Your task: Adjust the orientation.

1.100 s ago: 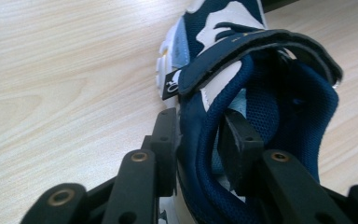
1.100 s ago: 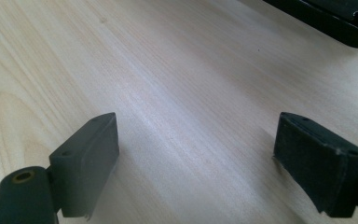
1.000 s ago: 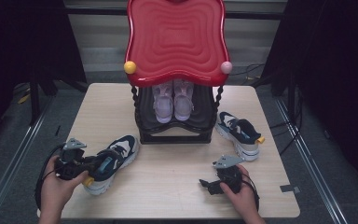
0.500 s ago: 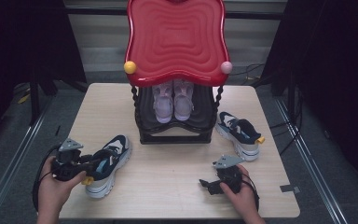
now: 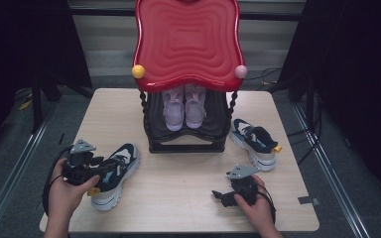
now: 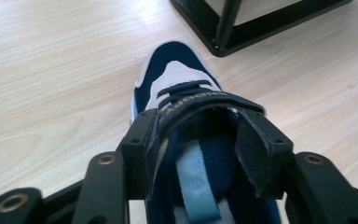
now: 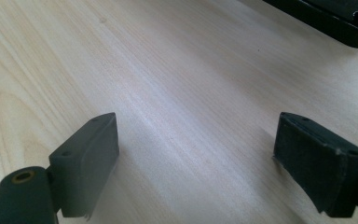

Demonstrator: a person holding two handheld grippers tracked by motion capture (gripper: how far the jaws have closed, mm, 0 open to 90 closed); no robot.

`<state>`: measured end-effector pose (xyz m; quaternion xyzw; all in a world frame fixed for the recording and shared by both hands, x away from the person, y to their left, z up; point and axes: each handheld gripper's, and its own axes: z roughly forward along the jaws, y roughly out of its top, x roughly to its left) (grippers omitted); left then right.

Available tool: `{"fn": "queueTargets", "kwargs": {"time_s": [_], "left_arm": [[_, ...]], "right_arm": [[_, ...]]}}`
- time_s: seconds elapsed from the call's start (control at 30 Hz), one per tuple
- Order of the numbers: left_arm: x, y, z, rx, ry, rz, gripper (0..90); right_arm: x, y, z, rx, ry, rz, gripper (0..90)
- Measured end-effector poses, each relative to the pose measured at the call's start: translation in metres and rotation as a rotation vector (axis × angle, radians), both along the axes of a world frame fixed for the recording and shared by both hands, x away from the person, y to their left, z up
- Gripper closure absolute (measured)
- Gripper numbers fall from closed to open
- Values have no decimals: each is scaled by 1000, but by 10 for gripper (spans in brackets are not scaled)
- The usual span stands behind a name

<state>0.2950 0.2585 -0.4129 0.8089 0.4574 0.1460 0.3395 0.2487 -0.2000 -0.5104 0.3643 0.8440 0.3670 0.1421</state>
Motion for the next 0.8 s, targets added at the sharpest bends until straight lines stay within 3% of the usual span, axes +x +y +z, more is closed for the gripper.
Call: {"fn": "queueTargets", "kwargs": {"time_s": [0.2,0.37,0.5,0.57,0.63,0.73,0.77,0.8], "left_arm": [[5,0,-1,0,2,-4,492],[4,7,-3,12,17,29,447],[5,7,-14,51,40,28,430],[7,10,-16,27,56,37,442],[8,10,-16,23,59,43,484],[9,11,-14,40,57,42,695],[10,9,-14,21,73,44,707],[10,7,-12,42,70,46,722]], "right_arm": [[0,0,0,0,0,0,133],[0,0,0,0,0,0,133],[0,0,0,0,0,0,133],[0,0,0,0,0,0,133],[0,0,0,0,0,0,133],[0,0,0,0,0,0,133],[0,0,0,0,0,0,133],[0,0,0,0,0,0,133]]}}
